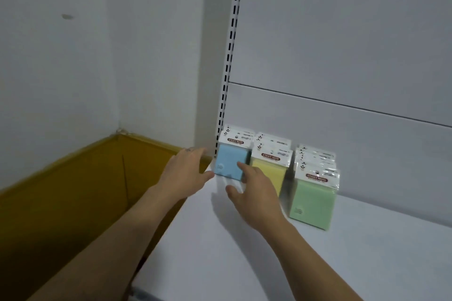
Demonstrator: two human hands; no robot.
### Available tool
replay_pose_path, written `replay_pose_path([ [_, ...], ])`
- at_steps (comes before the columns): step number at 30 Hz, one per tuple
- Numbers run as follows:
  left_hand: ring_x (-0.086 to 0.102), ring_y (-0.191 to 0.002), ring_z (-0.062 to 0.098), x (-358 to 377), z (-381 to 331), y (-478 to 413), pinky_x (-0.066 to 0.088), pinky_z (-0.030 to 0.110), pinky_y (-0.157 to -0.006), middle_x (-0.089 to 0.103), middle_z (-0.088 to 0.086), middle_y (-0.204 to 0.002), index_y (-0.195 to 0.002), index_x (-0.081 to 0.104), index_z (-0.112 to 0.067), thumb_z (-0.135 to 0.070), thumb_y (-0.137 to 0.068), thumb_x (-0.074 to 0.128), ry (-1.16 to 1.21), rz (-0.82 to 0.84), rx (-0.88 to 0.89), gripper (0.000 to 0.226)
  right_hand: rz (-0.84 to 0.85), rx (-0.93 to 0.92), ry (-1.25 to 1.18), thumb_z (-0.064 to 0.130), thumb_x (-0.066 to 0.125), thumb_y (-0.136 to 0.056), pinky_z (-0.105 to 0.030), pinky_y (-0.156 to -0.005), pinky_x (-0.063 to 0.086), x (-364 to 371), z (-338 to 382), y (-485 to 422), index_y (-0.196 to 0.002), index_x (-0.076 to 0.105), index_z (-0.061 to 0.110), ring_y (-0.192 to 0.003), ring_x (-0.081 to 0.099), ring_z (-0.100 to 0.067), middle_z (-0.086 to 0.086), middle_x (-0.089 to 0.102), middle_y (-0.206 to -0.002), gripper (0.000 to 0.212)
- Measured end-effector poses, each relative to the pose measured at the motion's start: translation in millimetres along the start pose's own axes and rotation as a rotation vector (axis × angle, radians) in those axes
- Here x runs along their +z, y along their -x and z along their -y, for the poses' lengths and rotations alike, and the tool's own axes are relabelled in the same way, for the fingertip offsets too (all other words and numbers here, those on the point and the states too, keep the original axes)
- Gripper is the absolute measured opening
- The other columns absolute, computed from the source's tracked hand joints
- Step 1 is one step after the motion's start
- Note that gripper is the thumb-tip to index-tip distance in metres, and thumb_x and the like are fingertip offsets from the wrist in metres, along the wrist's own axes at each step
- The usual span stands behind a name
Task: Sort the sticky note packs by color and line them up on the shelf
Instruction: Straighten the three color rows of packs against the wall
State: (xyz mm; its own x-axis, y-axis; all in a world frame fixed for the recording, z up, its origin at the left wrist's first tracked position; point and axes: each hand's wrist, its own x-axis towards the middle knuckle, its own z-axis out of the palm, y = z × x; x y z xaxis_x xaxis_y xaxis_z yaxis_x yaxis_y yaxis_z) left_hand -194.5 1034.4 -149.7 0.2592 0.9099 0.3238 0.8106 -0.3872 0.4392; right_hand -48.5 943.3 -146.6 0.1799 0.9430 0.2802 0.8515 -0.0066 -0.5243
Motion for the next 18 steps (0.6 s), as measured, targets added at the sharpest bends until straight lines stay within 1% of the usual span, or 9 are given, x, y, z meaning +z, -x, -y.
replay_pose_path([
  [4,0.047,-0.124,0.014,19,23,-36,0.044,0.028,-0.092,0.05,-0.005,-0.139,-0.139,0.039,-0.028,-0.038,-0.079,0.073,0.254,0.158,0.009,0.069,0.028,0.071,0.041,0.027,0.054,-0.092,-0.029,-0.106,0.035,30,12,-14,-0.144,0.037,0.018,-0.128,0.044,-0.016,-0.001,0.044,-0.144,0.056],
  [6,0.046,-0.116,0.005,28,30,-49,0.041,0.02,-0.084,0.051,-0.006,-0.137,-0.138,0.04,-0.027,-0.037,-0.075,0.076,0.335,0.224,0.047,0.073,0.047,0.098,0.099,0.022,0.05,-0.093,-0.027,-0.107,0.031,42,15,-18,-0.145,0.037,0.016,-0.131,0.04,-0.018,-0.001,0.042,-0.146,0.054],
  [7,0.045,-0.114,0.003,31,32,-56,0.039,0.019,-0.083,0.052,-0.007,-0.136,-0.138,0.04,-0.027,-0.036,-0.073,0.078,0.373,0.251,0.061,0.075,0.061,0.105,0.126,0.019,0.048,-0.092,-0.027,-0.107,0.031,46,16,-20,-0.145,0.036,0.015,-0.132,0.039,-0.018,-0.002,0.04,-0.147,0.054],
  [10,0.047,-0.122,0.01,39,34,-74,0.039,0.022,-0.089,0.051,-0.006,-0.136,-0.138,0.037,-0.028,-0.032,-0.07,0.081,0.466,0.352,0.088,0.081,0.087,0.118,0.195,0.013,0.045,-0.09,-0.029,-0.105,0.036,55,19,-24,-0.146,0.034,0.016,-0.129,0.041,-0.021,-0.003,0.039,-0.146,0.057],
  [11,0.048,-0.12,0.01,41,34,-79,0.04,0.019,-0.087,0.052,-0.008,-0.134,-0.137,0.037,-0.029,-0.031,-0.07,0.082,0.504,0.384,0.096,0.08,0.088,0.126,0.213,0.013,0.044,-0.09,-0.03,-0.106,0.036,57,19,-26,-0.147,0.032,0.016,-0.131,0.04,-0.022,-0.003,0.036,-0.148,0.059],
  [13,0.049,-0.114,0.007,43,33,-85,0.039,0.012,-0.077,0.054,-0.012,-0.127,-0.133,0.039,-0.031,-0.028,-0.072,0.081,0.569,0.432,0.107,0.074,0.096,0.147,0.252,0.012,0.044,-0.09,-0.031,-0.11,0.032,60,18,-29,-0.149,0.026,0.016,-0.136,0.033,-0.022,-0.001,0.028,-0.154,0.062],
  [16,0.049,-0.115,0.007,51,35,-90,0.044,0.021,-0.085,0.055,-0.009,-0.131,-0.132,0.041,-0.032,-0.022,-0.074,0.079,0.608,0.471,0.106,0.07,0.119,0.171,0.301,0.013,0.046,-0.091,-0.033,-0.112,0.027,64,14,-31,-0.15,0.021,0.014,-0.14,0.026,-0.021,-0.001,0.021,-0.157,0.064],
  [17,0.05,-0.116,0.008,53,36,-91,0.045,0.023,-0.087,0.055,-0.009,-0.13,-0.133,0.041,-0.032,-0.021,-0.074,0.079,0.615,0.486,0.105,0.071,0.12,0.171,0.31,0.014,0.047,-0.091,-0.033,-0.112,0.027,65,13,-31,-0.15,0.021,0.014,-0.14,0.026,-0.021,-0.001,0.021,-0.157,0.064],
  [18,0.05,-0.116,0.007,54,38,-93,0.046,0.021,-0.086,0.056,-0.01,-0.128,-0.132,0.042,-0.032,-0.02,-0.073,0.08,0.626,0.499,0.11,0.071,0.115,0.169,0.318,0.015,0.048,-0.091,-0.032,-0.112,0.027,67,12,-31,-0.15,0.021,0.015,-0.14,0.026,-0.021,-0.001,0.022,-0.156,0.064],
])
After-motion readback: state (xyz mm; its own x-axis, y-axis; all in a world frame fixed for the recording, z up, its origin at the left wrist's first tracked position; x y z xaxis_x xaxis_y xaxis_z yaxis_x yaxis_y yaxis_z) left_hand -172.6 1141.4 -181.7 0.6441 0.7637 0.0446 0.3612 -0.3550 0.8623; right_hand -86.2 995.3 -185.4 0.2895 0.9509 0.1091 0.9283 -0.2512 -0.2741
